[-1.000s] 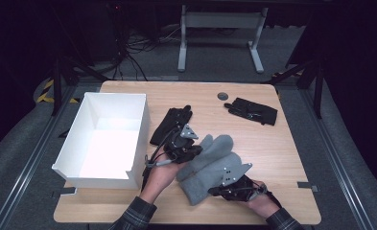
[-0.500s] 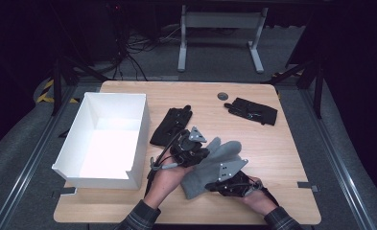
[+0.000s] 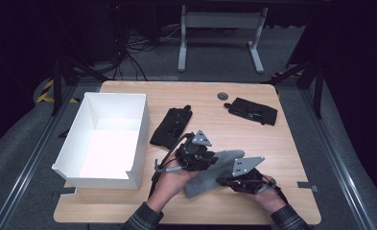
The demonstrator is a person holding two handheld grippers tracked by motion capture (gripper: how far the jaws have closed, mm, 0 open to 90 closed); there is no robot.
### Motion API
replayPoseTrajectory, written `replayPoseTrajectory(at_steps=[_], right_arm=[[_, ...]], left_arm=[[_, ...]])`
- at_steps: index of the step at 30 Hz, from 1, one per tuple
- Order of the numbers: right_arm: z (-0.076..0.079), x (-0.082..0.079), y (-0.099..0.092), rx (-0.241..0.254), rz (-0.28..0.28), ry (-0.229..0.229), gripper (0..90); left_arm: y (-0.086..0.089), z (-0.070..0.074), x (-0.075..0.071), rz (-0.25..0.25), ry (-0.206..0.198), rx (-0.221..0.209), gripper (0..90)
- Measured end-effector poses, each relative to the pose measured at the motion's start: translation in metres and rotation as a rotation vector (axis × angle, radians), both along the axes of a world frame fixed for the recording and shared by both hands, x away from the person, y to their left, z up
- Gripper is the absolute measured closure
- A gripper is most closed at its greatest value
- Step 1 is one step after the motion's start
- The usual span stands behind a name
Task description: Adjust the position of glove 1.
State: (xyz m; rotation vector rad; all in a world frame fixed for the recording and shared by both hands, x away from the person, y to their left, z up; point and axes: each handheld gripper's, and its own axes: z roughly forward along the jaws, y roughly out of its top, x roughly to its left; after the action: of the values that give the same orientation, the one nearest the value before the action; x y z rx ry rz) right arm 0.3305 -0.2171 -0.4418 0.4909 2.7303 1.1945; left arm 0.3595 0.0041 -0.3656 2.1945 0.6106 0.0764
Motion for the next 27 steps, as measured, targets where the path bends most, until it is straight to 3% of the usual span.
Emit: replayPoseTrajectory(at_steps=[8,12,16,22,27], right_arm=[[0.009,0.001,-0.036,0.031,-0.088,-0.016,90.0],[0.010,-0.001,-0.043,0.032,-0.098,-0.016,90.0],[0.013,-0.008,-0.049,0.043,-0.109,-0.012,90.0],[0.022,-0.022,-0.036,0.076,-0.055,-0.025,90.0],[0.023,-0.025,-0.009,0.089,0.011,-0.021,90.0]], left_arm=[[0.005,0.001,0.002,-0.002,-0.018,-0.003,74.9],[0.018,-0.003,0.010,0.056,-0.040,0.020,75.4],[0.030,-0.026,0.031,0.130,0.000,0.071,84.6],[0.046,-0.055,0.055,0.224,0.049,0.105,86.5],[0.052,-0.069,0.067,0.254,0.094,0.129,86.6]])
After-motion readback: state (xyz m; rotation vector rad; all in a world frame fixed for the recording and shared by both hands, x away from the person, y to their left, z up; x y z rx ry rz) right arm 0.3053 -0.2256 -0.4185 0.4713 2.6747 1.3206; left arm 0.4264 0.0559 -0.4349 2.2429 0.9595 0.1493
